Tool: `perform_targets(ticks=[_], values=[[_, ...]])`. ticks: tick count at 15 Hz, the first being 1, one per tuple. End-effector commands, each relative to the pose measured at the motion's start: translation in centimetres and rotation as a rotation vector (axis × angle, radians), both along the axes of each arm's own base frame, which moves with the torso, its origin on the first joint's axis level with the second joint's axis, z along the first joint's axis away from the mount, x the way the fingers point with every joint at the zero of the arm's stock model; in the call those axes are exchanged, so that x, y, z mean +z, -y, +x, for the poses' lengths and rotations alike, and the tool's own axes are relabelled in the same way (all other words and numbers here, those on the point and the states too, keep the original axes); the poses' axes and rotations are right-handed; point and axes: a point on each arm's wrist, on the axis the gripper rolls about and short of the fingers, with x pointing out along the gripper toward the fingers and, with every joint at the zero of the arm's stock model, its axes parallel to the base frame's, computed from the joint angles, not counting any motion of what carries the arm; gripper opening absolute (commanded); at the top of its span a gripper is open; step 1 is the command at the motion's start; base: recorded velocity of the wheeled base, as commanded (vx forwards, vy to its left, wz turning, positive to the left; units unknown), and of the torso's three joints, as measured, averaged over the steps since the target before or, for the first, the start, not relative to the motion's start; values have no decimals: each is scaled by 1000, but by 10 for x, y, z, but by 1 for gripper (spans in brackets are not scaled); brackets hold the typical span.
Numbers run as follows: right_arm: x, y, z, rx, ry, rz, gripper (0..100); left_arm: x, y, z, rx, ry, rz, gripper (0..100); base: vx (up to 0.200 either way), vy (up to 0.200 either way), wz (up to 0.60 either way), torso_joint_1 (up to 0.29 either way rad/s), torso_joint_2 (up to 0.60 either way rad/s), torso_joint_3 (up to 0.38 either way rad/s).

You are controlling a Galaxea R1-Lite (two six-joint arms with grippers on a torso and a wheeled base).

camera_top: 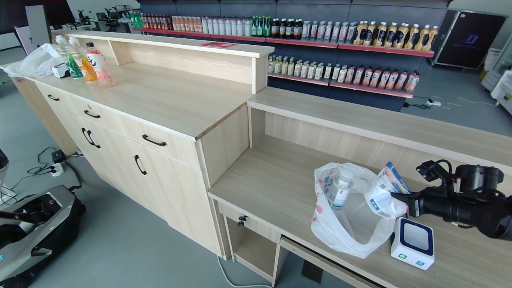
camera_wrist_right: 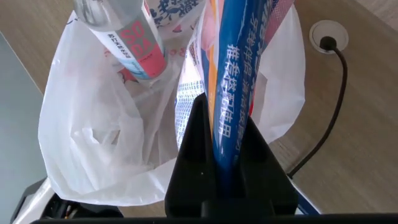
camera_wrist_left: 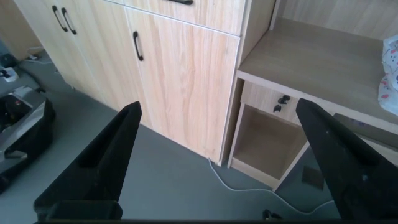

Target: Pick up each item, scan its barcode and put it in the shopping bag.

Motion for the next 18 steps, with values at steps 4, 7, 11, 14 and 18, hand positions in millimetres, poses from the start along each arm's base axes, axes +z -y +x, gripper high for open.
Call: perform_targets(ticks=[4, 7, 11, 14, 18], values=[[-23, 2, 13, 5, -17, 4, 0, 0, 0, 0, 1, 0, 0, 100, 0, 0, 0, 0, 0, 0], [-31, -1, 16, 16, -27, 7, 0, 0, 0, 0, 1, 0, 0, 100, 0, 0, 0, 0, 0, 0], [-41, -3, 24, 26, -10, 3, 0, 0, 0, 0, 1, 1, 0, 100, 0, 0, 0, 0, 0, 0], [-47, -8, 27, 41, -14, 2, 0, 0, 0, 0, 1, 0, 0, 100, 0, 0, 0, 0, 0, 0], [-53, -10, 28, 48, -29, 2, 0, 0, 0, 0, 1, 1, 0, 100, 0, 0, 0, 0, 0, 0]])
